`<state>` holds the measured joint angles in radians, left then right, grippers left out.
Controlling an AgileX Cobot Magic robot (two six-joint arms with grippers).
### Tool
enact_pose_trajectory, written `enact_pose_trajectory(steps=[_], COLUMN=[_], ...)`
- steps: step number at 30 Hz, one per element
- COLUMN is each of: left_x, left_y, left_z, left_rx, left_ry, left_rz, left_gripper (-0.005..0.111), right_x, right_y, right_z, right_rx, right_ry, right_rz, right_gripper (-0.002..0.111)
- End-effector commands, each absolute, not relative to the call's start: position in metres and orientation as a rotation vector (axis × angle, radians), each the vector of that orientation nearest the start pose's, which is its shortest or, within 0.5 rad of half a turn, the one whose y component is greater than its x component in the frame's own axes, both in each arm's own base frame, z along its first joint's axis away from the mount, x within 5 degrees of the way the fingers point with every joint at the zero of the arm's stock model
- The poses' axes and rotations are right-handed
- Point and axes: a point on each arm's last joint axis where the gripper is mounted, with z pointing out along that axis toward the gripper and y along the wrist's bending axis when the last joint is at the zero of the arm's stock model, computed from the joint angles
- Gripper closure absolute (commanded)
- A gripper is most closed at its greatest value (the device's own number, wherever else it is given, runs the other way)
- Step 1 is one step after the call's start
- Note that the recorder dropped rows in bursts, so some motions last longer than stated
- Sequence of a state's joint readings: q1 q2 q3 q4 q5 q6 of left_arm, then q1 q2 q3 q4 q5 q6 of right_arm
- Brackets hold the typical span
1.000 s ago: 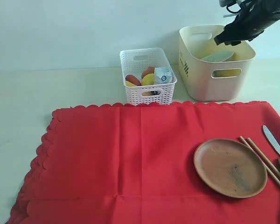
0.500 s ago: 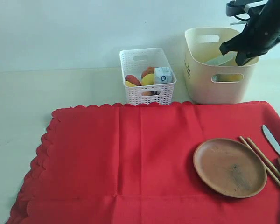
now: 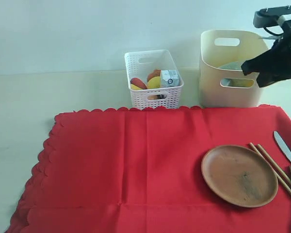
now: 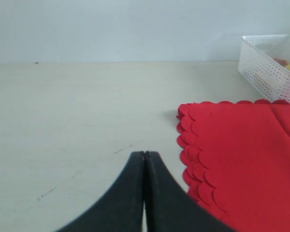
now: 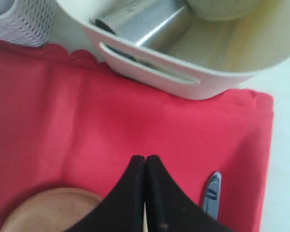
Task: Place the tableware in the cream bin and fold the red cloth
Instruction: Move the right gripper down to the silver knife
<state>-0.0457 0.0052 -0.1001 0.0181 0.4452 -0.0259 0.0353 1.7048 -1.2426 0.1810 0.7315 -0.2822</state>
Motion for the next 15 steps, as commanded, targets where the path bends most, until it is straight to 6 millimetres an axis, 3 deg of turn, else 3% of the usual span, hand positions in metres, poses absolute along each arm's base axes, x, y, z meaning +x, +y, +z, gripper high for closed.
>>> enact_pose_trajectory(steps=[1,5,11,15], left_x=[0.048,0.048,0.048,0.048], left_y=[-0.002,-0.002,-0.002,-0.002], left_z=[0.207,0.207,0.207,0.207], left_rx=[0.024,0.024,0.024,0.024], left_ry=[1.819,1.819,1.819,1.819], left_rz=[-0.035,-0.035,-0.035,-0.035], left_gripper=[0.107,0.107,0.107,0.107], right_x=[0.343,0.331,0.334,0.336], right_y=[0.028,0.030,0.025,0.021], right_z=[0.230,0.210,0.177,0.171], right_rx=[-0.258,-0.491,-0.538,-0.500], right_ry=[2.700,2.825,2.964,2.990], right_rz=[0.218,0.255,0.205,0.133], right_gripper=[0.108,0.108,0.104,0.103])
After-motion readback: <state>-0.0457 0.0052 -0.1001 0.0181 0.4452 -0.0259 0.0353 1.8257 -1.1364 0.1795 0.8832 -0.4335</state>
